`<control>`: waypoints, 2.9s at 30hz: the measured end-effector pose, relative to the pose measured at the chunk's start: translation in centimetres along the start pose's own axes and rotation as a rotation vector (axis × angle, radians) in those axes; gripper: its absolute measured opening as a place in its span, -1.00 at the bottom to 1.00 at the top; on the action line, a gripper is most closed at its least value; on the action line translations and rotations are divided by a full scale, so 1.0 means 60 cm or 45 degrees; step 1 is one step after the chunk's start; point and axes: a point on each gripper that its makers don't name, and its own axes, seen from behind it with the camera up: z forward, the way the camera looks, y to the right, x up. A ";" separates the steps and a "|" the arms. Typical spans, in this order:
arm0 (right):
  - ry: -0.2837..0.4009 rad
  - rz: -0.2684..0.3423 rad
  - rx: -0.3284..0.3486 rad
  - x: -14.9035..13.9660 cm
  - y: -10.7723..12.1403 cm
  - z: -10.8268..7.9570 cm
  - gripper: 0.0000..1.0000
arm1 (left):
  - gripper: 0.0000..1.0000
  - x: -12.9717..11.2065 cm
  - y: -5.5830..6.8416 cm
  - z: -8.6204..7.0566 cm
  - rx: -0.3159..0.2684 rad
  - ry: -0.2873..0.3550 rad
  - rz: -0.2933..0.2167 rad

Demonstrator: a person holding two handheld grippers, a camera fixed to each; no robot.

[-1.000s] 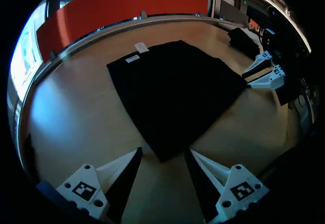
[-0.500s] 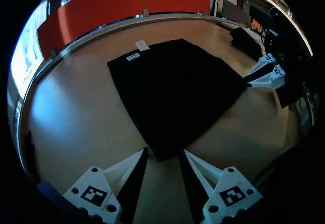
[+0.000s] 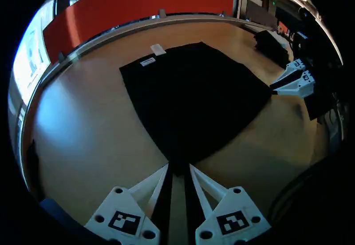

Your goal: Fold towel

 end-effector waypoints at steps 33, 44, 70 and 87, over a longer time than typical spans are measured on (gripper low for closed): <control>0.135 -0.019 0.021 0.105 -0.027 -0.133 -0.75 | -0.69 0.070 0.013 -0.121 -0.045 0.026 -0.141; 0.154 -0.018 0.040 0.124 -0.035 -0.182 -0.75 | -0.69 0.090 0.031 -0.170 -0.074 0.030 -0.172; 0.135 -0.026 0.041 0.137 -0.019 -0.180 -0.75 | -0.69 0.119 0.027 -0.164 -0.071 0.046 -0.220; 0.091 0.022 -0.014 0.171 0.057 -0.088 -0.75 | -0.69 0.185 -0.037 -0.078 -0.022 0.074 -0.216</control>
